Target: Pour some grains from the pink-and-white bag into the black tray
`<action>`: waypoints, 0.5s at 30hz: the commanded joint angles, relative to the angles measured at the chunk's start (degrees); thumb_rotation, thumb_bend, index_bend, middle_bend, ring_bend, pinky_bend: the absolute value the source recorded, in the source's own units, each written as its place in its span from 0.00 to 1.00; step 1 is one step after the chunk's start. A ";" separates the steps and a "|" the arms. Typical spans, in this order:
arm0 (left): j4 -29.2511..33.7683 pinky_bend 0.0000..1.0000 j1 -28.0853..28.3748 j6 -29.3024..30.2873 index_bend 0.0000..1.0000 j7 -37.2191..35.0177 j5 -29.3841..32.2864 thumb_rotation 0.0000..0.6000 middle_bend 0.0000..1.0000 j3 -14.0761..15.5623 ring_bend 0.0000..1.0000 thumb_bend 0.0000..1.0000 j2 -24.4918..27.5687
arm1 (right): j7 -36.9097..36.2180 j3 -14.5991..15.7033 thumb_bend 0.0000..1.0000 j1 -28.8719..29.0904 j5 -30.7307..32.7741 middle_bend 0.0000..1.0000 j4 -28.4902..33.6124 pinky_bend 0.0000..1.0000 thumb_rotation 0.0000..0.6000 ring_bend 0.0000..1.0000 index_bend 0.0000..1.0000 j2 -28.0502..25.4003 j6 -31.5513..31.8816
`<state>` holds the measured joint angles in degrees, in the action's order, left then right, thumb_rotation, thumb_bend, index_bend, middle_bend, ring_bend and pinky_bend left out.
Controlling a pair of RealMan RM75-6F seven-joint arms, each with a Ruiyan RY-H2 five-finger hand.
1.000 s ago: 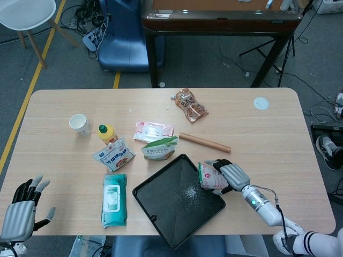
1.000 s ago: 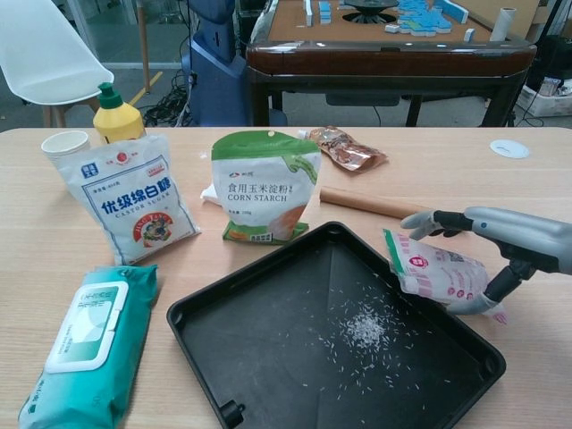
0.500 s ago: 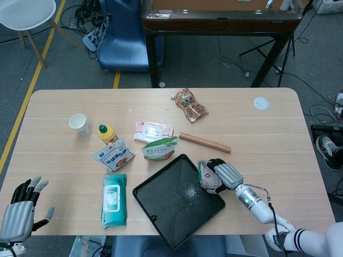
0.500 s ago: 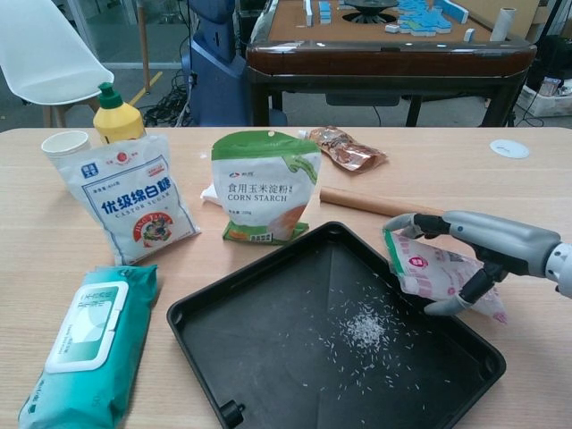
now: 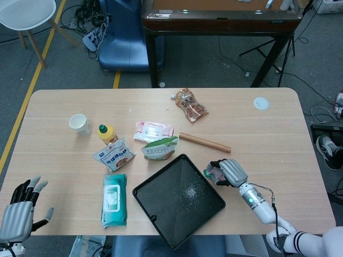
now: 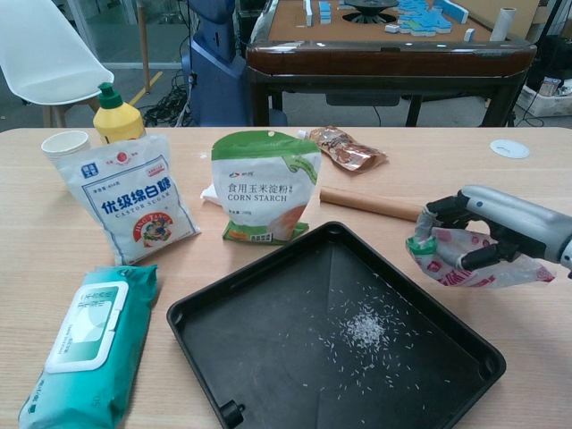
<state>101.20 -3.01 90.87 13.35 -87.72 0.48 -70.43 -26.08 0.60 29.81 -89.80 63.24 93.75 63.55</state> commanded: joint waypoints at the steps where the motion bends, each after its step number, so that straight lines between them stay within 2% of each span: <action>1: 0.02 0.04 0.01 -0.03 0.16 0.06 -0.06 1.00 0.07 0.04 0.00 0.28 -0.06 | -5.92 1.02 0.57 -1.49 -3.41 0.54 -3.22 0.44 1.00 0.49 0.55 0.82 5.62; 8: 0.29 0.04 0.10 -0.05 0.16 0.45 -0.17 1.00 0.07 -0.01 0.00 0.28 -0.08 | -15.72 1.56 0.57 -3.65 -6.64 0.53 -14.35 0.44 1.00 0.49 0.55 6.17 15.05; 11: 0.41 0.04 0.11 -0.08 0.16 0.69 -0.19 1.00 0.07 0.02 0.00 0.28 -0.09 | -17.98 1.67 0.55 -4.16 -6.94 0.50 -18.57 0.44 1.00 0.48 0.54 8.45 16.75; 15: 0.64 0.04 0.07 -0.05 0.16 0.97 -0.15 1.00 0.07 0.03 0.00 0.28 -0.05 | -21.32 2.37 0.47 -4.33 -7.33 0.44 -22.81 0.42 1.00 0.42 0.45 10.91 17.11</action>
<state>101.83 -2.93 90.82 14.32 -87.88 0.51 -70.48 -45.40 2.45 25.91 -96.52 42.55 102.92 79.79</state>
